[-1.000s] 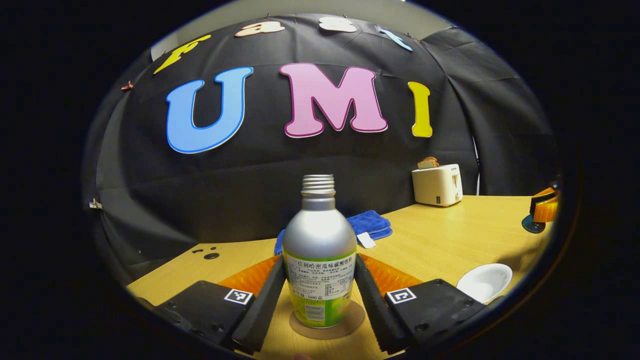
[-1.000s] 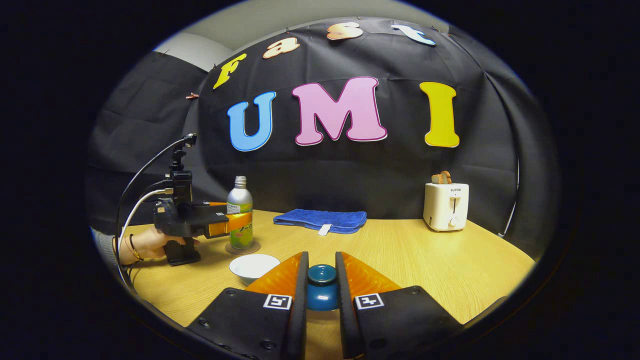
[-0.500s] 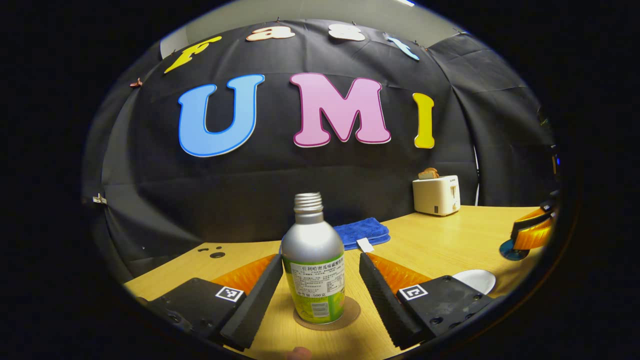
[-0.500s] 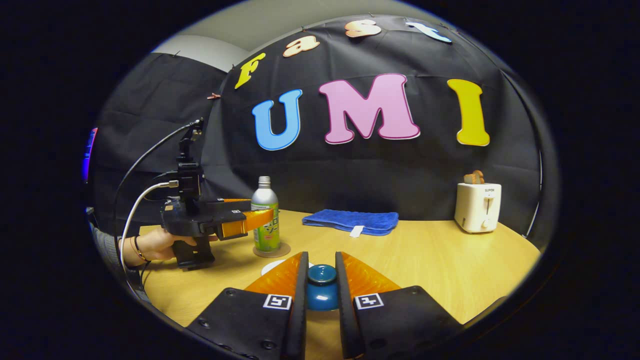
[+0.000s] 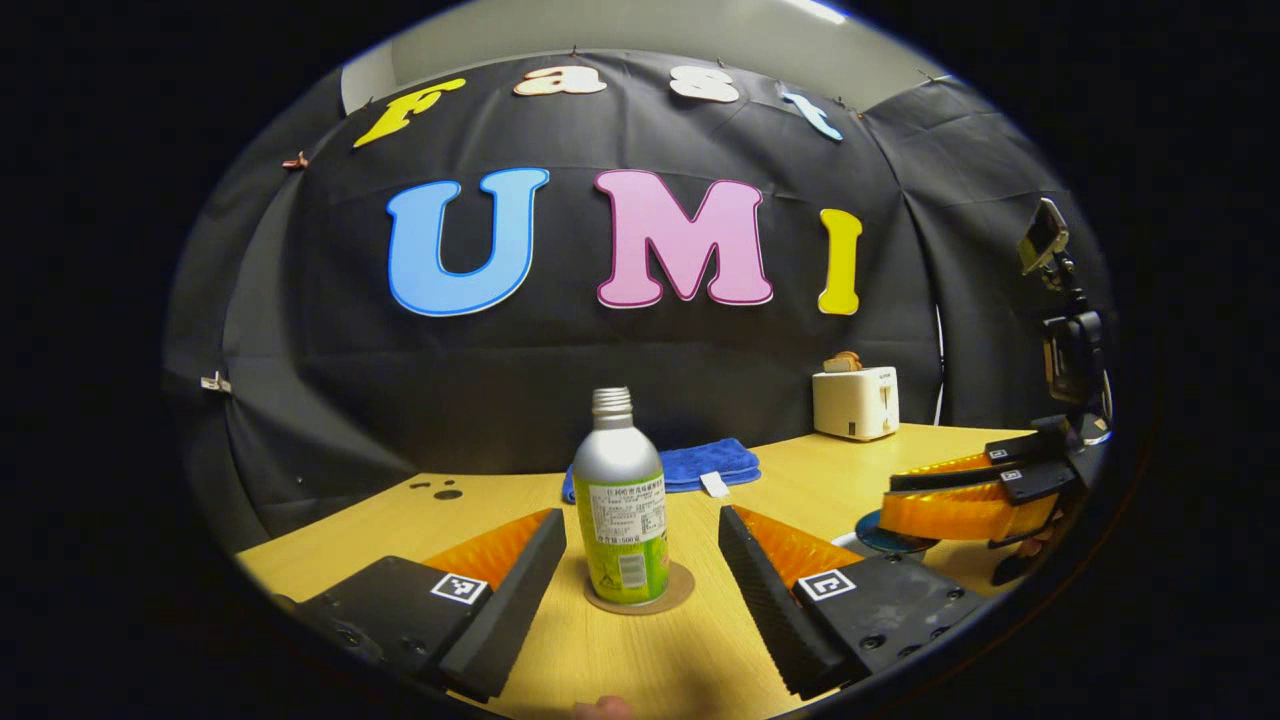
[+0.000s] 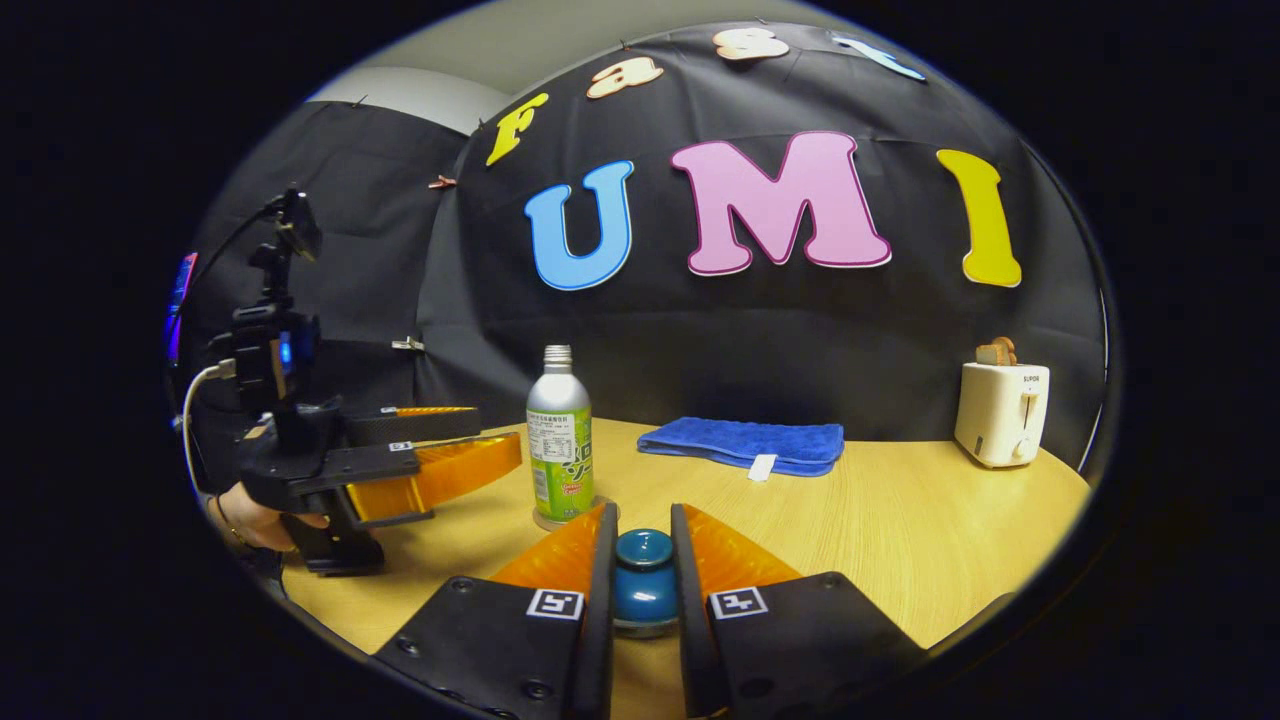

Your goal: Open the teacup lid with one hand, grasp the water bottle and pour water into the teacup with the other hand; after pouring, place the water bottle on the coaster and then close the teacup lid.

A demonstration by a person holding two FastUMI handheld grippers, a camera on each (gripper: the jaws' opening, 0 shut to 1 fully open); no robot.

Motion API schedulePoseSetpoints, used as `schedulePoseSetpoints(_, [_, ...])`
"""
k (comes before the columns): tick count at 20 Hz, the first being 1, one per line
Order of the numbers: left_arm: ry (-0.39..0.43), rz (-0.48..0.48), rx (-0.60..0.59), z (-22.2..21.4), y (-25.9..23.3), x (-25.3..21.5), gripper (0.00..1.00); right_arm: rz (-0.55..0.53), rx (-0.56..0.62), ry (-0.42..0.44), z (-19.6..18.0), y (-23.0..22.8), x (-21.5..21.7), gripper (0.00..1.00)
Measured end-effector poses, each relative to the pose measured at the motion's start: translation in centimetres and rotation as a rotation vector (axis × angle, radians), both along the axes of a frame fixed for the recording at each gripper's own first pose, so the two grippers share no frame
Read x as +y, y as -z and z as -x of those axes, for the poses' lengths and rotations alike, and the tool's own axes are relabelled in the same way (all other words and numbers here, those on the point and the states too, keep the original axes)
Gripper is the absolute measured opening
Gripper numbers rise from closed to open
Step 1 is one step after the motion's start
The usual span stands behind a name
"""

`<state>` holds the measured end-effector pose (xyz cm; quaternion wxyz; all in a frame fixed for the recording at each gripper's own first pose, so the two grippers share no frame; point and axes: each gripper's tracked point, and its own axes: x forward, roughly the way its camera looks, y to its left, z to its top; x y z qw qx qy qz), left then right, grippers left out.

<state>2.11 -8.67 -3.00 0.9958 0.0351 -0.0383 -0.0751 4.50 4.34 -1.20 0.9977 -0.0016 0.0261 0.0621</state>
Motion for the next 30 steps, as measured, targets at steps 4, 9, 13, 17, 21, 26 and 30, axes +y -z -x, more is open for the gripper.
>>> schedulePoseSetpoints(4, [-0.046, 0.029, 0.032, 0.5, 1.3, -0.2, 0.97, 0.003, 0.063, 0.009, -0.6, 0.8, 0.1, 0.31])
schedulePoseSetpoints(9, [-0.117, 0.068, 0.065, 0.5, 2.3, 0.8, 0.97, 0.014, 0.116, -0.007, -1.2, 1.7, 0.6, 0.31])
schedulePoseSetpoints(13, [-0.115, 0.068, 0.058, 0.5, 2.0, 0.6, 0.98, 0.018, 0.143, -0.01, -1.3, 2.2, 0.7, 0.27])
schedulePoseSetpoints(17, [-0.114, 0.068, 0.057, 0.4, 2.0, 0.7, 0.98, 0.021, 0.165, 0.012, -1.4, 2.5, 0.3, 0.26])
schedulePoseSetpoints(21, [-0.107, 0.067, 0.057, 0.4, 2.0, 0.6, 0.97, 0.017, 0.164, -0.006, -1.1, 2.4, 0.6, 0.52])
schedulePoseSetpoints(26, [-0.103, 0.067, 0.057, 0.3, 2.1, 0.5, 0.97, -0.018, 0.02, 0.012, 0.2, -0.1, -0.1, 0.88])
schedulePoseSetpoints(30, [-0.103, 0.067, 0.057, 0.4, 2.1, 0.5, 0.97, -0.008, -0.03, 0.025, 0.5, -0.6, -0.5, 0.89])
